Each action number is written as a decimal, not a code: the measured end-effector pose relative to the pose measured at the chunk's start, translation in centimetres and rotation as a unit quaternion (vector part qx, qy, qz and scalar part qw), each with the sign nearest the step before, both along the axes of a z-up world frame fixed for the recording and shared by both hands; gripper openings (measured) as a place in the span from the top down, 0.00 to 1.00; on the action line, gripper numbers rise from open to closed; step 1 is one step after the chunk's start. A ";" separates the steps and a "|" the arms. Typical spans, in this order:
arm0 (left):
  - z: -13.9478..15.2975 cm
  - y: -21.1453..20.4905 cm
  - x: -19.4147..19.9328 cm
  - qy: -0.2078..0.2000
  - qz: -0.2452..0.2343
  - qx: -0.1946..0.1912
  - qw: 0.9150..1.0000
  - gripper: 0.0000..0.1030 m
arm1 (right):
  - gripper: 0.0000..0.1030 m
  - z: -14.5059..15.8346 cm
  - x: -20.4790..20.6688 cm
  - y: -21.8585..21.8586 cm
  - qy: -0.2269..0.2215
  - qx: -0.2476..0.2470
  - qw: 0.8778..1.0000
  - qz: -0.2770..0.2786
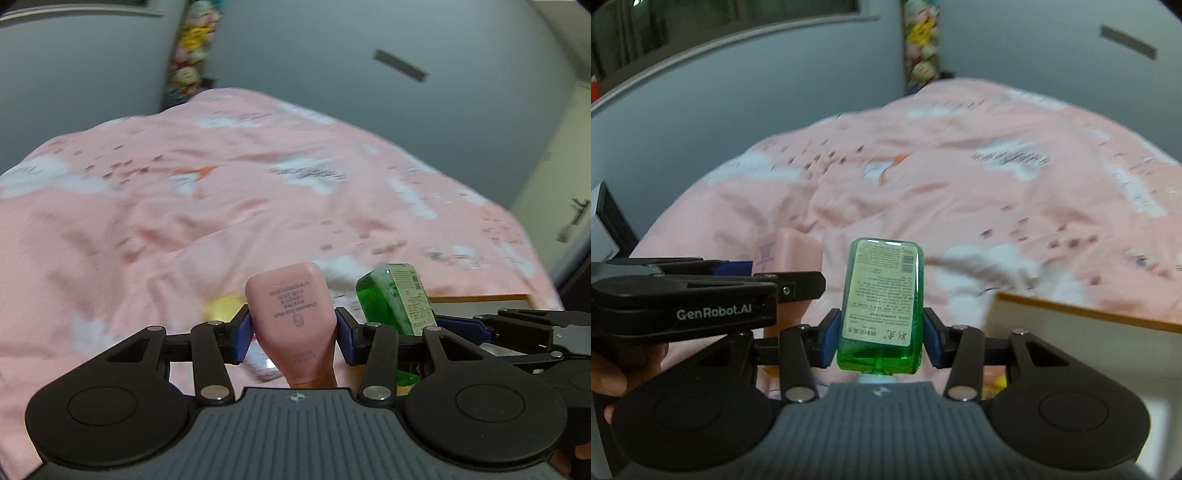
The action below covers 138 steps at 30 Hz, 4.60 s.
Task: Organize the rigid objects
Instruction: 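Carry both bottles into the box and open both tools to release, then move both open tools back toward the tape measure and tin, then grasp the red-white IMINT tin with the right tool while the left tool grasps the yellow tape measure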
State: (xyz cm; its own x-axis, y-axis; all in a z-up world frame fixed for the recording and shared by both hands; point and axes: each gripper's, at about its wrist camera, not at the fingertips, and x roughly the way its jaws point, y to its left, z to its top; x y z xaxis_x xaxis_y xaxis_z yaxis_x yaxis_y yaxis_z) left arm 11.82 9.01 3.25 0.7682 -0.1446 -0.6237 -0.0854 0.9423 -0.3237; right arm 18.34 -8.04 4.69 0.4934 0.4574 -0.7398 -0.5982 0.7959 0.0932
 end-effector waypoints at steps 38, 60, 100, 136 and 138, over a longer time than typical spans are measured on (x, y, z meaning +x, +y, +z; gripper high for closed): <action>-10.2 -17.7 15.9 0.206 -0.185 -0.036 0.960 0.49 | 0.56 -9.6 9.9 -16.5 0.135 -0.131 0.970 -0.152; -9.0 -16.9 15.4 0.204 -0.183 -0.024 0.961 0.49 | 0.66 -10.4 9.9 -16.3 0.168 -0.105 0.968 -0.156; -1.7 1.6 0.8 0.003 -0.007 0.081 0.997 0.48 | 0.45 -2.8 -1.7 0.9 -0.045 -0.021 0.999 -0.003; -9.1 6.0 8.3 0.095 -0.087 0.087 0.988 0.51 | 0.51 -13.9 8.6 8.6 0.108 -0.123 0.986 0.017; -9.2 5.4 9.1 0.094 -0.116 0.115 0.982 0.46 | 0.51 -13.5 8.9 7.9 0.102 -0.127 0.987 0.012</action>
